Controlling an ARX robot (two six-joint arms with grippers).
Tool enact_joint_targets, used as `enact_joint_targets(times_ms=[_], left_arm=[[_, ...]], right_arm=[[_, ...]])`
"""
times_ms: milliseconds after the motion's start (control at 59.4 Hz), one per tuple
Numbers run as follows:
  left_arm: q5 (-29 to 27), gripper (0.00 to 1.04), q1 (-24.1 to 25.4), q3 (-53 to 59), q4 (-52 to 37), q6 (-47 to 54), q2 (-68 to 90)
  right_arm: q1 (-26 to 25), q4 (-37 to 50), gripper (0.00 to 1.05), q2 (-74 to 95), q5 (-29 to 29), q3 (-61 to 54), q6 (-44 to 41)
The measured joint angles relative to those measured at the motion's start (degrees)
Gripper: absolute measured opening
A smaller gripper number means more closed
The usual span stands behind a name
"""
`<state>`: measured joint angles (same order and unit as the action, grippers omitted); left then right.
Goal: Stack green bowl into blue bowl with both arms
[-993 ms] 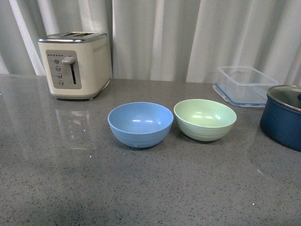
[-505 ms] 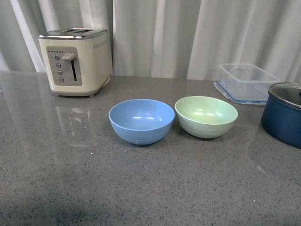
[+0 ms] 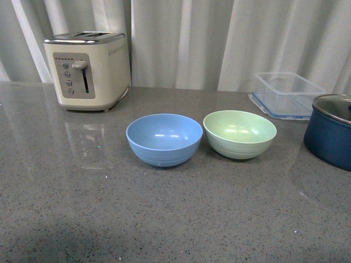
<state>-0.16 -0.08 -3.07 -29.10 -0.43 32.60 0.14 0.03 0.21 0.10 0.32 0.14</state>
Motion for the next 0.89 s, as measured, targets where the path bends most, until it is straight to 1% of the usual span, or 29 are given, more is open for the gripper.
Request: enact_joint_targets(times_ms=[84,135,202,455,892], left_arm=[[0.0,0.04,0.0,0.6,2.1,0.0,-2.8],[0.0,0.04,0.0,1.9,0.7,0.0,-3.2],[0.0,0.04,0.0,1.9,1.2,0.0,-4.5],[0.0,0.04,0.0,1.9,10.1,0.0,-13.9],[0.0,0.04,0.0,1.9,17.6,0.0,-21.4]], right_arm=[[0.0,0.0,0.95,0.0,0.0,0.0,0.0],[0.0,0.0,0.95,0.0,0.0,0.0,0.0],[0.0,0.0,0.95,0.0,0.0,0.0,0.0],[0.0,0.0,0.95,0.0,0.0,0.0,0.0],[0.0,0.0,0.95,0.0,0.0,0.0,0.0]])
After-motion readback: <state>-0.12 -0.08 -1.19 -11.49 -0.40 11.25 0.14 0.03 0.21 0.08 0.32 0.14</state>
